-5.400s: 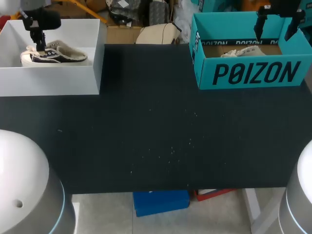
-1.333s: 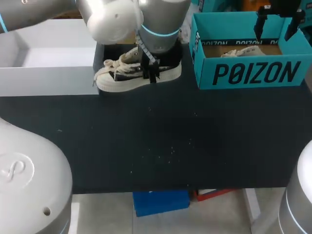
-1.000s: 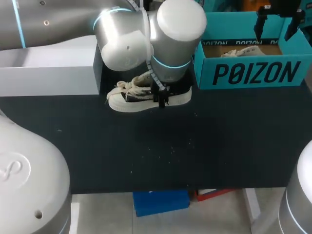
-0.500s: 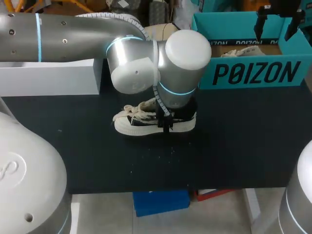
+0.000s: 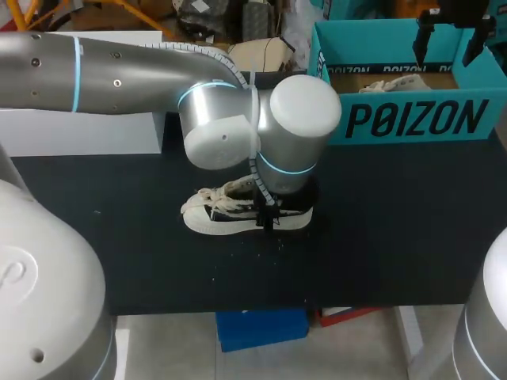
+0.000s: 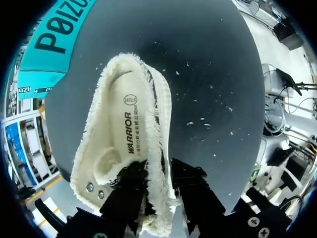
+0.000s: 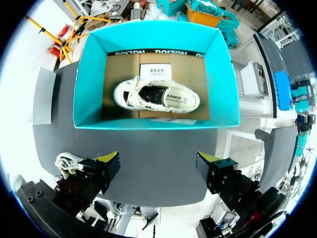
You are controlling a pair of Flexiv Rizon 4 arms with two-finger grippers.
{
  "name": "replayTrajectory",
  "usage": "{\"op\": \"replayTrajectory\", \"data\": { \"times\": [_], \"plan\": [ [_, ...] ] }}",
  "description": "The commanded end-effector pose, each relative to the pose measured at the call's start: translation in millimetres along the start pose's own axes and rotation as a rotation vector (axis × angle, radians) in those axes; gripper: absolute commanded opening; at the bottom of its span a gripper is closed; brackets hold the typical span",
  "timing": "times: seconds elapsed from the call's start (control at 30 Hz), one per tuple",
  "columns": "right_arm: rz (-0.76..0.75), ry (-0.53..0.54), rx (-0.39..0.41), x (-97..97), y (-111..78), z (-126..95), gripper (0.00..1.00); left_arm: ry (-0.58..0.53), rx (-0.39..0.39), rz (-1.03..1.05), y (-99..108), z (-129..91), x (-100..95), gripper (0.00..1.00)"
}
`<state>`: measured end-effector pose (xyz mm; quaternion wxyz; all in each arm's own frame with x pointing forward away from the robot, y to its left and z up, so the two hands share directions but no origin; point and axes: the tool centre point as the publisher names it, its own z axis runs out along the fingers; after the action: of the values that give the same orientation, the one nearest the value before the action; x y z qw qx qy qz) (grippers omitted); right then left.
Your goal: Take the shoe out of the shoebox, open the shoe tongue, remove and reinsert the insole, then place the shoe into the shoebox
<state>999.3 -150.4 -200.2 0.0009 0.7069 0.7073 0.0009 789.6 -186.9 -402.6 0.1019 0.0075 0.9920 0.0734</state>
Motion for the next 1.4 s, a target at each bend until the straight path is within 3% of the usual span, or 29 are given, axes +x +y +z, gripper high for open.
{"op": "replayTrajectory", "data": {
  "times": [0.03,0.27,0.33,0.5,0.77,1.13,1.4],
  "plan": [
    [0.000,0.000,0.001,0.1,0.2,0,1.00,0.009,0.048,0.016,6,-16,-2.6,1.00],
    [0.000,0.000,0.001,0.1,0.2,0,1.00,0.041,0.217,0.041,7,-73,0.8,1.00],
    [0.000,0.000,0.001,0.1,0.2,0,1.00,0.084,0.333,0.006,10,-86,1.2,1.00],
    [0.000,0.000,0.001,0.1,0.2,0,1.00,0.086,0.494,-0.009,23,-107,3.7,1.00],
    [0.000,0.000,0.001,0.1,0.2,0,1.00,0.059,0.601,-0.077,62,-117,10.6,1.00],
    [0.000,0.000,0.001,0.1,0.2,0,1.00,0.046,0.622,-0.165,124,-106,9.9,1.00],
    [0.000,0.000,0.001,0.1,0.2,0,1.00,0.054,0.643,-0.153,157,-95,1.9,1.00]
  ]
}}
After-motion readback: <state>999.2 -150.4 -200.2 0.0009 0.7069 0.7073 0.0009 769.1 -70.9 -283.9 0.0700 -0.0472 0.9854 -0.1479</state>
